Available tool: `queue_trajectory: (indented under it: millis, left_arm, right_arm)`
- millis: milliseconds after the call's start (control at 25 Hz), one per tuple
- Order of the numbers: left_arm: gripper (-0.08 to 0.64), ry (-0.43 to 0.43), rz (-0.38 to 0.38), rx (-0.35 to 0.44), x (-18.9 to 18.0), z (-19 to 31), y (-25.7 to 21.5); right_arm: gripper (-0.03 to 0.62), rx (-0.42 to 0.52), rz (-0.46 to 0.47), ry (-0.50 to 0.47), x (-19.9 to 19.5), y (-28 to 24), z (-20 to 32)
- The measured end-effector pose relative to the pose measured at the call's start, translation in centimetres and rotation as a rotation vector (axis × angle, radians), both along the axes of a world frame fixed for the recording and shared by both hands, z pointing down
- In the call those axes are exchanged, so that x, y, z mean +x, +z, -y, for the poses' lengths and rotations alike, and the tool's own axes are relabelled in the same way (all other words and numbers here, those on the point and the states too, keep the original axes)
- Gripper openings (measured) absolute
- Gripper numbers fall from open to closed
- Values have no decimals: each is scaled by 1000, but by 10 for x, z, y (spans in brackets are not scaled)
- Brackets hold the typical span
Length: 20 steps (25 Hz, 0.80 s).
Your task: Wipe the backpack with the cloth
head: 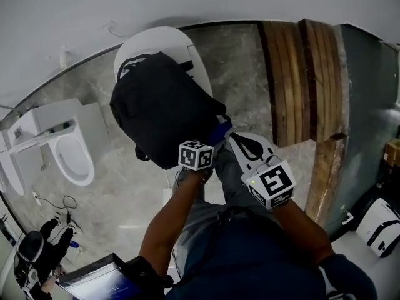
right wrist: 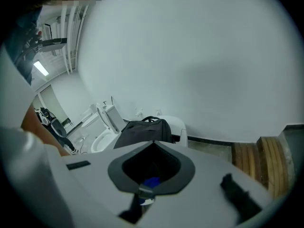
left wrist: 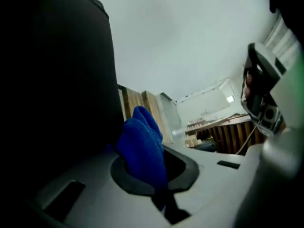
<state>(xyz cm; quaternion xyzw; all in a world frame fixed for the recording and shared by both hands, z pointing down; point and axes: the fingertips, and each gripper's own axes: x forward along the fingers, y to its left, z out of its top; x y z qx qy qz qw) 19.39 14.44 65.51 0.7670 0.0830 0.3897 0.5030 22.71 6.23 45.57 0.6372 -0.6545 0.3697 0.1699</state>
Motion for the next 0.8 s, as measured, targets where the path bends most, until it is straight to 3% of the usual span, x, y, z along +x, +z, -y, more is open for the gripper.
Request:
queue_trajectory:
  millis: [200, 280, 440, 560, 680, 800]
  left_arm:
    - [17, -285, -37, -117, -17, 53, -22]
    - [17, -343, -71, -105, -32, 85, -36]
    - [17, -331, -103, -59, -69, 122, -55]
    - [17, -254, -68, -134, -71, 88, -38]
    - [17, -234, -34, -227, -38, 27, -13]
    - [17, -316, -33, -289, 19, -5, 1]
  right_arm:
    - [0, 9, -10, -16, -1, -6, 5]
    - [0, 15, -14, -18, 2, -9, 7]
    - [0, 16, -9, -20, 5, -7, 7]
    - [0, 1, -2, -27, 3, 1, 6]
    - [0, -12, 5, -31, -1, 8, 5]
    - [1, -27, -2, -19, 4, 14, -1]
